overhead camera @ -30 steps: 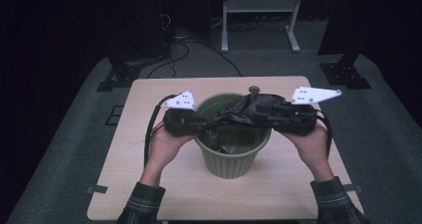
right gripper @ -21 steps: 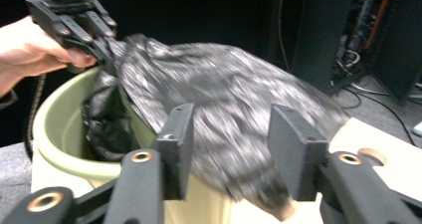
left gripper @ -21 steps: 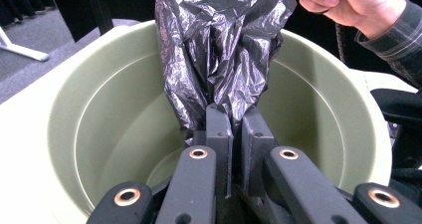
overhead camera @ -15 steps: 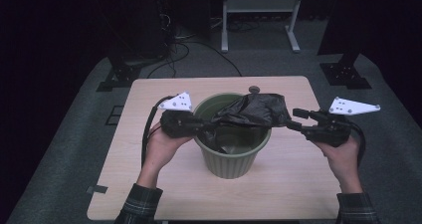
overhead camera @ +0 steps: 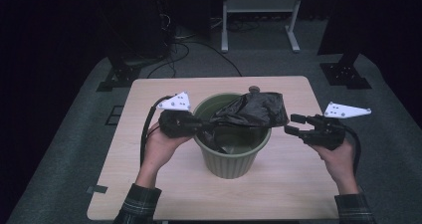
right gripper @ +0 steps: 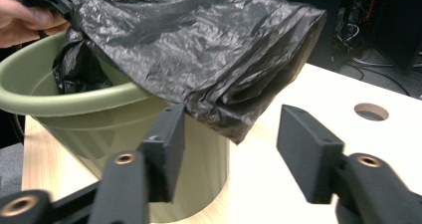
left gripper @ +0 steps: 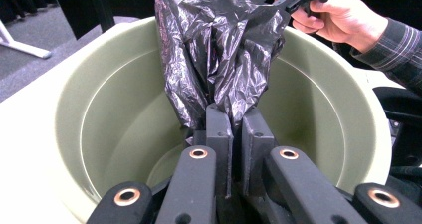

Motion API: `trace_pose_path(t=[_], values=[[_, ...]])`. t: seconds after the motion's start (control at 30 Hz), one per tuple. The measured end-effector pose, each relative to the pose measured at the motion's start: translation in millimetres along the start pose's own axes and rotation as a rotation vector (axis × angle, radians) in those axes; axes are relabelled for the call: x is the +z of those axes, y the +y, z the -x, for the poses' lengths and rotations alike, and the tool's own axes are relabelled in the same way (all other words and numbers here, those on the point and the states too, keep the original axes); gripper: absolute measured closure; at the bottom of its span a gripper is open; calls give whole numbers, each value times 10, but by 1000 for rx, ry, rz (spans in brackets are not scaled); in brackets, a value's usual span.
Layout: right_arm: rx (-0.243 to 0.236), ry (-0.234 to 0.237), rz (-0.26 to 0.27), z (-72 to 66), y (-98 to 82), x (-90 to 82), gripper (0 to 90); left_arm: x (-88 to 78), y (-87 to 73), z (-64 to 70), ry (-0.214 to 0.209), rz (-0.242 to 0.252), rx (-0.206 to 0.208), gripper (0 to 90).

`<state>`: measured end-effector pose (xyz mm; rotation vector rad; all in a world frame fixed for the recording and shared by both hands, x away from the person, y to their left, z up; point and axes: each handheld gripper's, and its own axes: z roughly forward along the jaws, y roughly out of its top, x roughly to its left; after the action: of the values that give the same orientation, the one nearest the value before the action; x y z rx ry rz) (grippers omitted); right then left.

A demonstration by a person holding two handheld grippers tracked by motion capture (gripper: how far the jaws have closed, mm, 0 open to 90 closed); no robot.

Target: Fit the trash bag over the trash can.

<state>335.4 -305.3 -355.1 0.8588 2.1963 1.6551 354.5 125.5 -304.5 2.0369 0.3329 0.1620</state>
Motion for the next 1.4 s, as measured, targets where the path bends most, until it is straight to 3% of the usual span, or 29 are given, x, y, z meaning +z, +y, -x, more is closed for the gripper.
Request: trace_pose_path(t=[0.33,0.57,0.63,0.7,0.87,0.97,1.07,1.27,1.4], values=[[-13,37,-27,-16,2,41,894,33,1,7,-10,-10,0,844],[-21,85,55,-82,179,26,900,87,31,10,-2,-28,5,802],[-36,94,68,-124,266,41,900,94,52,22,33,-35,12,668],[-52,102,78,-168,343,59,900,86,71,32,38,-37,20,580],[-98,105,73,-278,465,92,900,-38,141,76,87,2,43,333],[-107,112,64,-304,461,106,900,-109,236,67,103,33,61,301],[-108,113,58,-318,445,124,900,-69,358,51,103,35,81,304],[-107,114,55,-306,432,119,900,158,636,-11,85,32,131,334],[-108,115,56,-295,428,108,900,329,776,-55,49,32,149,400]])
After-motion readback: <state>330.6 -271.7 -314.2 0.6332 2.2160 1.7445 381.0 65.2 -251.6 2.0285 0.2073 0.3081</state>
